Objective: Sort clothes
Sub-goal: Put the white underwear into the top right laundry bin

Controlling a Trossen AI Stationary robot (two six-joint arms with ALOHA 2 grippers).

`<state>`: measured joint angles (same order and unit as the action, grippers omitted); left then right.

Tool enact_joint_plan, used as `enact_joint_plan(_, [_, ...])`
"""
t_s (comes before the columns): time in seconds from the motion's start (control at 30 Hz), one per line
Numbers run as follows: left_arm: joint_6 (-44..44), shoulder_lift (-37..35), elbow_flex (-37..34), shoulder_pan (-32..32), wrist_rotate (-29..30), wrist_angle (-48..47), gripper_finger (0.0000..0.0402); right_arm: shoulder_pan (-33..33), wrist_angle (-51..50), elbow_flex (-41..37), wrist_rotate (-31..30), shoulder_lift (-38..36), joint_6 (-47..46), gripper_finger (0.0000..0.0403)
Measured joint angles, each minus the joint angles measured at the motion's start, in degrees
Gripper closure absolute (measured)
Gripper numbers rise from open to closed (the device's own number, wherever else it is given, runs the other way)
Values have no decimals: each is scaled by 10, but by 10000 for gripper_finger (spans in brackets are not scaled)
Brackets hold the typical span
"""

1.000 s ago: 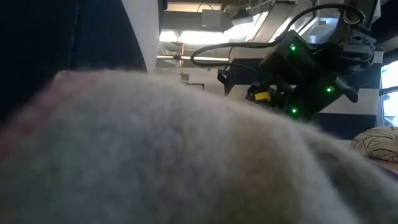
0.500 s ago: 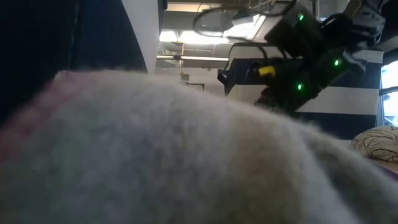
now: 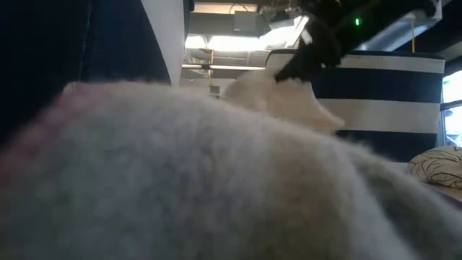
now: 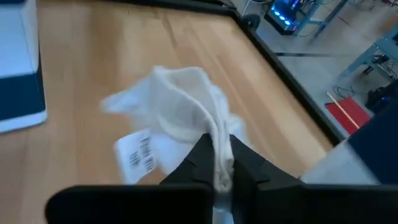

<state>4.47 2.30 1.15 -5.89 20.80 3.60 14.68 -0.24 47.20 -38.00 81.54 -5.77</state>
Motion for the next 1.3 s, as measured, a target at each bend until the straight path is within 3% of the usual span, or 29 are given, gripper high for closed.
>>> enact_joint_plan(0.13, [0, 0, 0, 0, 0, -1, 399, 0, -67, 49, -5, -19, 18, 372])
enact_joint_plan(0.4, [0, 0, 0, 0, 0, -5, 399, -1, -171, 174, -76, -33, 95, 381])
enact_joint_plan(0.8, [-8, 0, 0, 0, 0, -7, 399, -2, -214, 381, -258, -33, 293, 376])
enact_joint_plan(1.03, [-15, 0, 0, 0, 0, -16, 399, -43, -214, 462, -340, -43, 405, 374])
enact_joint_plan(1.3, [-15, 0, 0, 0, 0, -16, 399, -144, -279, 474, -356, -96, 397, 373])
